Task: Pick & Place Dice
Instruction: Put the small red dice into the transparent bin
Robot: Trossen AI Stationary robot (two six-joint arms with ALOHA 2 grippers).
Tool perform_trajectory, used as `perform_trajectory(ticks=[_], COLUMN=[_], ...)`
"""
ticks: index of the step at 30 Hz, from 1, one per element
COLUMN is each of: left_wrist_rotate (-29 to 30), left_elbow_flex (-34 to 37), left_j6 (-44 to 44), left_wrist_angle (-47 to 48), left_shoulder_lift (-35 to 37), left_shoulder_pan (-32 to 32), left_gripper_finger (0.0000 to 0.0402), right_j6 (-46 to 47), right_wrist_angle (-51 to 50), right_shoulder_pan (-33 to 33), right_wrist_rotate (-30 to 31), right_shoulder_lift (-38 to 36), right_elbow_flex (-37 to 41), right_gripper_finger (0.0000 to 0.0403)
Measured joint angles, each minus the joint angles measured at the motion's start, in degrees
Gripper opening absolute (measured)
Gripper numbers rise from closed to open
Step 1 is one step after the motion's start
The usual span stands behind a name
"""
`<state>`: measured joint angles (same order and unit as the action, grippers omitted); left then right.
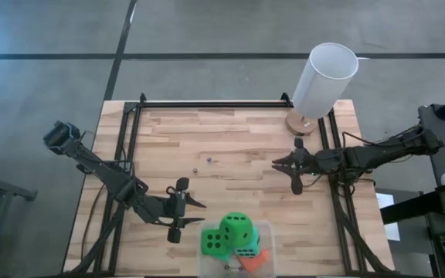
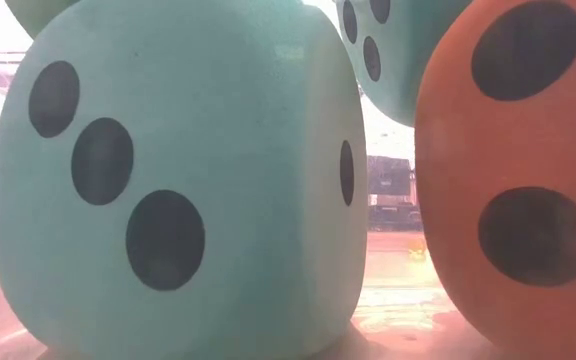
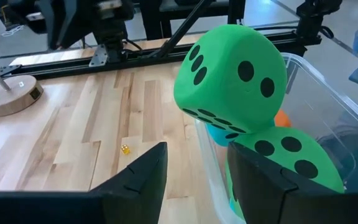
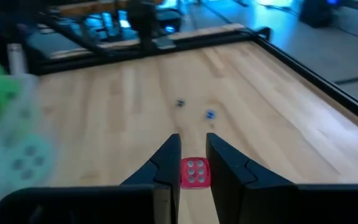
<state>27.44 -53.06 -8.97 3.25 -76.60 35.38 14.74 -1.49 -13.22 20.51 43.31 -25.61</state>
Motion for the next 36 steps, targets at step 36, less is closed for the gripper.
perform_trajectory(ticks=[36], left_wrist_rotate=[0.00], left_elbow_flex=[0.00], left_j6=[-0.17], left_wrist_angle=[-0.02], left_shoulder_lift=[0.00], left_shoulder_pan=[0.02], left_gripper_finger=[0.0183], right_j6=[-5.92], right_wrist_angle=[3.67], right_shoulder_pan=[-24.54], right_wrist_rotate=[-6.07], right_shoulder_lift=[27.27], right_elbow_flex=[-20.71], right_gripper_finger=[0.0058])
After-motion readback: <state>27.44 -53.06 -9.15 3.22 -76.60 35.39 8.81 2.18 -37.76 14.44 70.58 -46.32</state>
